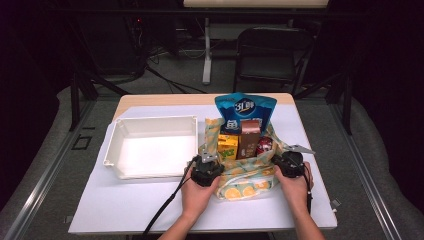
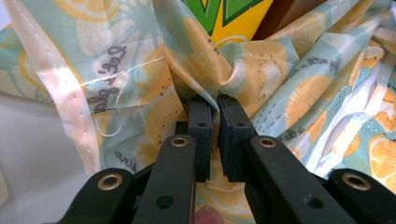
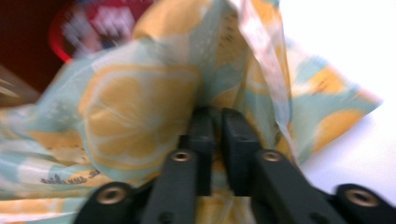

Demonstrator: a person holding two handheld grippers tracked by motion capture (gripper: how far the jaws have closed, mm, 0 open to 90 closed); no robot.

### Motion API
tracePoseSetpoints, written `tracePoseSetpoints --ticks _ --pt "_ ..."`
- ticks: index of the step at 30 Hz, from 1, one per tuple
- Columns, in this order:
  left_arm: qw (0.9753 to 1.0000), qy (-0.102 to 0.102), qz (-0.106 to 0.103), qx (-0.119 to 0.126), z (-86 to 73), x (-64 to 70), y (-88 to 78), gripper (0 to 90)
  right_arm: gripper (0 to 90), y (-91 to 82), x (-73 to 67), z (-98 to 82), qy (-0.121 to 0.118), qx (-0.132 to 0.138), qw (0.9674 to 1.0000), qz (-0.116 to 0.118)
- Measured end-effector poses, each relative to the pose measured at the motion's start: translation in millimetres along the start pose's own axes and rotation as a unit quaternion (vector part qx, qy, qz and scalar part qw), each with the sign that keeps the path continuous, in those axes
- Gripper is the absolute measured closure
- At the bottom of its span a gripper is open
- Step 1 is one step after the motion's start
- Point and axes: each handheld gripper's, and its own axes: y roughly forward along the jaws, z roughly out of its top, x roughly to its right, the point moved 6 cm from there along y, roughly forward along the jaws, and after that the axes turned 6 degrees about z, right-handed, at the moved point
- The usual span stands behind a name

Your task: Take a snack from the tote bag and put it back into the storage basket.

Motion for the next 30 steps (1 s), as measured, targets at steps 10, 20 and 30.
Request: tracePoseSetpoints --ticks 10,20,30 --pt "1.0 0.008 0.005 -0.003 -0.3 0.7 0.3 84.9 63.3 -50.0 -19.5 54.3 -0.067 0.166 0.9838 0.005" --pt "0.9999 0.009 0.006 -0.003 -0.4 0.9 0.1 85.0 83.2 -11.1 -15.5 87.8 -0.078 0.135 0.9877 0.009" --pt "1.0 0.006 0.004 -0.005 -0.4 0.6 0.4 87.1 90.0 53.1 40.9 56.8 -0.013 -0.019 0.9997 0.004"
